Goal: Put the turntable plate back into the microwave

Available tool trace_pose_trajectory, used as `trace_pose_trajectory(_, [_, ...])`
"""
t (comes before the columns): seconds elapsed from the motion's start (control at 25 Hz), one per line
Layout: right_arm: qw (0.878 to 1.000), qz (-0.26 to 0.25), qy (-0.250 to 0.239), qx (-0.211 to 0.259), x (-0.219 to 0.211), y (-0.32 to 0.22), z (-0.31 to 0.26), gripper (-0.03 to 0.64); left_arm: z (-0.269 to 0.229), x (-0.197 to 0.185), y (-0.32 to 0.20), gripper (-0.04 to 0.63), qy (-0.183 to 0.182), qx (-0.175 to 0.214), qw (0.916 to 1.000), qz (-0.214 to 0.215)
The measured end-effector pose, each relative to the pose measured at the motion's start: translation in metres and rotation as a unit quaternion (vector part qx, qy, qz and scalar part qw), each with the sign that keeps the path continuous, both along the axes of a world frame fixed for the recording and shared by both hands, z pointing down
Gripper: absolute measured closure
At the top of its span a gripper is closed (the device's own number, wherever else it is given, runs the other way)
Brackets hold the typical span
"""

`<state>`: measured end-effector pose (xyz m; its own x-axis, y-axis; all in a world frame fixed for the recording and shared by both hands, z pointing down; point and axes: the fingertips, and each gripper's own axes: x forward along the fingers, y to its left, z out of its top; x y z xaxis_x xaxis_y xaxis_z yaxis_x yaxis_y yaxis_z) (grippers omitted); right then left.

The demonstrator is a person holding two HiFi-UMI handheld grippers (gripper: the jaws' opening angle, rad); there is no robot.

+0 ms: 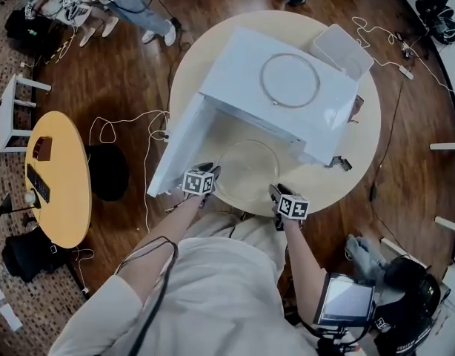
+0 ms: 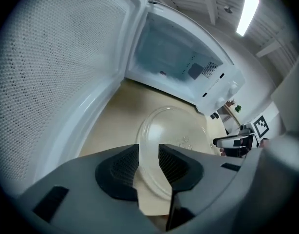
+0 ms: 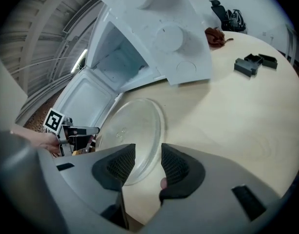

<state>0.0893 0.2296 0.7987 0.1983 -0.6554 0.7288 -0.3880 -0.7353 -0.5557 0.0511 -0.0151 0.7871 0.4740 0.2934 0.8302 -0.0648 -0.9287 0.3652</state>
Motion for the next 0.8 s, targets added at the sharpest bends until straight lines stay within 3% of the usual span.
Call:
trace_pose_trajectory(0.24, [1.0,0.015,-0.024,-0.004,-0.003,-0.007,0.006,0.445,0.004,0.0,-0.003,0.485,-0.015,-0.014,0.9997,0.013])
trace_pose_trajectory(0.52, [0.996,0.059,-0.047,0.037,-0.003,-0.005,0.006,0.445,0.014,-0.005,0.002,0.485,-0.023,-0.03,0.9977,0.056])
trace_pose_trajectory(0.68, [0.996,0.054,-0.059,0.035,-0.012,-0.007,0.01,0.509,0.02,-0.012,0.01,0.485,-0.032,-0.039,0.9954,0.082])
trace_pose_trajectory(0.8, [0.994,0.073,-0.064,0.044,-0.013,-0.007,0.011,0.511,0.022,-0.014,0.011,0.485,-0.031,-0.036,0.9955,0.082])
